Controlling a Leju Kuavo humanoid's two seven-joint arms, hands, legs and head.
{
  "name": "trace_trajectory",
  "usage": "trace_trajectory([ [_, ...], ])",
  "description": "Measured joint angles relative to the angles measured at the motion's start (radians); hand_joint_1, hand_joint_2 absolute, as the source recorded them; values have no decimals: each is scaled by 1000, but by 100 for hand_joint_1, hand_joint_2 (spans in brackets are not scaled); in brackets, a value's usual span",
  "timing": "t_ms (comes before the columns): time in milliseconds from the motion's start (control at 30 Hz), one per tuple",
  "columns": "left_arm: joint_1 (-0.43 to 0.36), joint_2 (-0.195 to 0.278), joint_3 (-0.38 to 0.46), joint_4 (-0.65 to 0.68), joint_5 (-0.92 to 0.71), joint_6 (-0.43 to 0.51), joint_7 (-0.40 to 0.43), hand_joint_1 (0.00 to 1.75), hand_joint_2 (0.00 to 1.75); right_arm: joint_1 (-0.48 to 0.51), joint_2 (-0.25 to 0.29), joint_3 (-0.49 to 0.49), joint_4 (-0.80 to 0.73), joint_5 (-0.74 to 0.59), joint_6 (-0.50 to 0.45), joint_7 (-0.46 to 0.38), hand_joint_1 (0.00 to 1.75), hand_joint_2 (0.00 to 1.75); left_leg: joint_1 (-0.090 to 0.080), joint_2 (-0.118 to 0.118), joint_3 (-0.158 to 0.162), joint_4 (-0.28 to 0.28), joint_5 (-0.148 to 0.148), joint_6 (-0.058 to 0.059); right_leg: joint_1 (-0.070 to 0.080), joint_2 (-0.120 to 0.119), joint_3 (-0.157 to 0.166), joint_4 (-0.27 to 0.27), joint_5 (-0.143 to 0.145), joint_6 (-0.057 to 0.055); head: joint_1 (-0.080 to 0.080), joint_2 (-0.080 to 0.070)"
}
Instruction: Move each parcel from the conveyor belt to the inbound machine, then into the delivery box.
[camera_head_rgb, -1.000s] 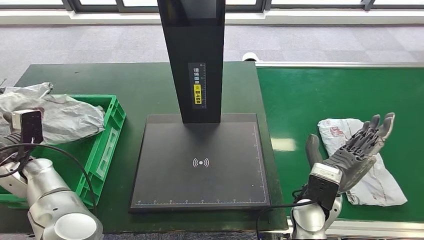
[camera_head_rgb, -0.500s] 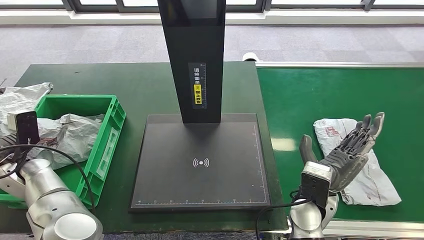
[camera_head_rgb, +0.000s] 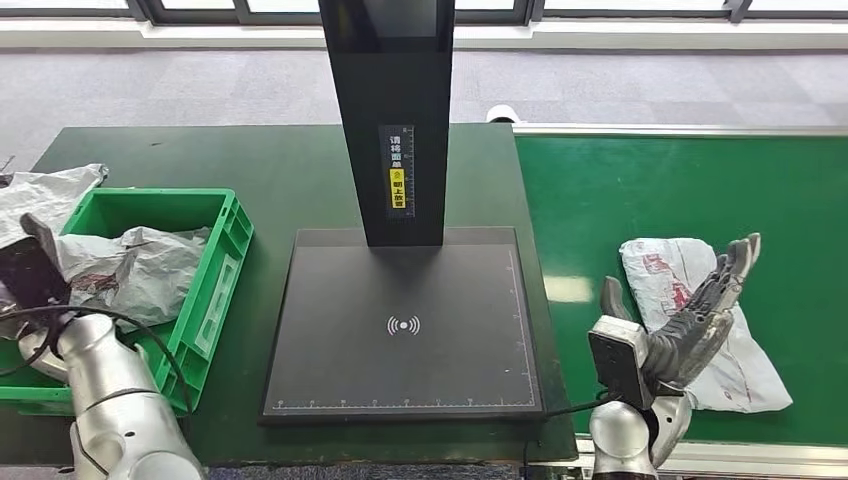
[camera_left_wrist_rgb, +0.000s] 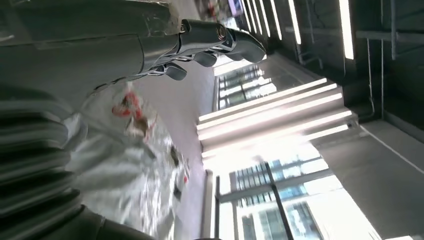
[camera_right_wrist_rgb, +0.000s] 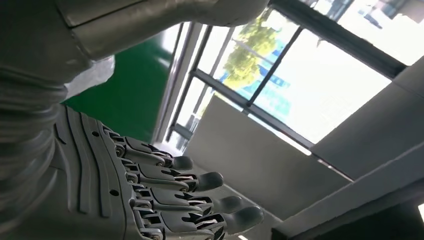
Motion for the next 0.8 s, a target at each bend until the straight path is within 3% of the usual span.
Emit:
trace_trajectory([
  [200, 168, -13, -393, -23, 222, -151, -1, 0, 175, -58, 2, -193, 59, 316, 0, 152, 0, 175, -2, 0, -1, 1, -1, 1, -2, -1, 0, 0, 0, 1, 0, 0],
  [367, 307, -20, -640, -73, 335, -302, -1, 0, 175, -120, 7, -371, 119, 520, 0, 229, 0, 175, -2, 1, -1, 1, -2, 2, -2, 0, -1, -1, 0, 1, 0, 0],
  [500, 385, -24, -759, -99, 373, -357, -1, 0, 175, -175, 8, -498, 180, 636, 0, 259, 0, 175, -2, 1, -1, 1, -3, 2, -2, 1, -1, -1, -1, 2, 0, 0],
  [600, 420, -24, -819, -109, 384, -367, -1, 0, 175, -209, -5, -563, 227, 730, -1, 360, 0, 175, -2, 1, -1, 1, -3, 2, -2, 1, -1, -1, -1, 2, 0, 0],
  [700, 438, -24, -859, -113, 382, -369, -1, 0, 175, -242, -49, -579, 302, 774, -1, 477, 0, 175, -2, 1, -1, 1, -3, 2, -2, 1, 0, -1, -1, 2, 0, 0],
  [800, 447, -24, -874, -114, 387, -369, -1, 0, 175, -285, -102, -596, 411, 736, -1, 474, 0, 175, -2, 2, 0, 1, -3, 2, -2, 2, 0, -1, 0, 2, 0, 0],
])
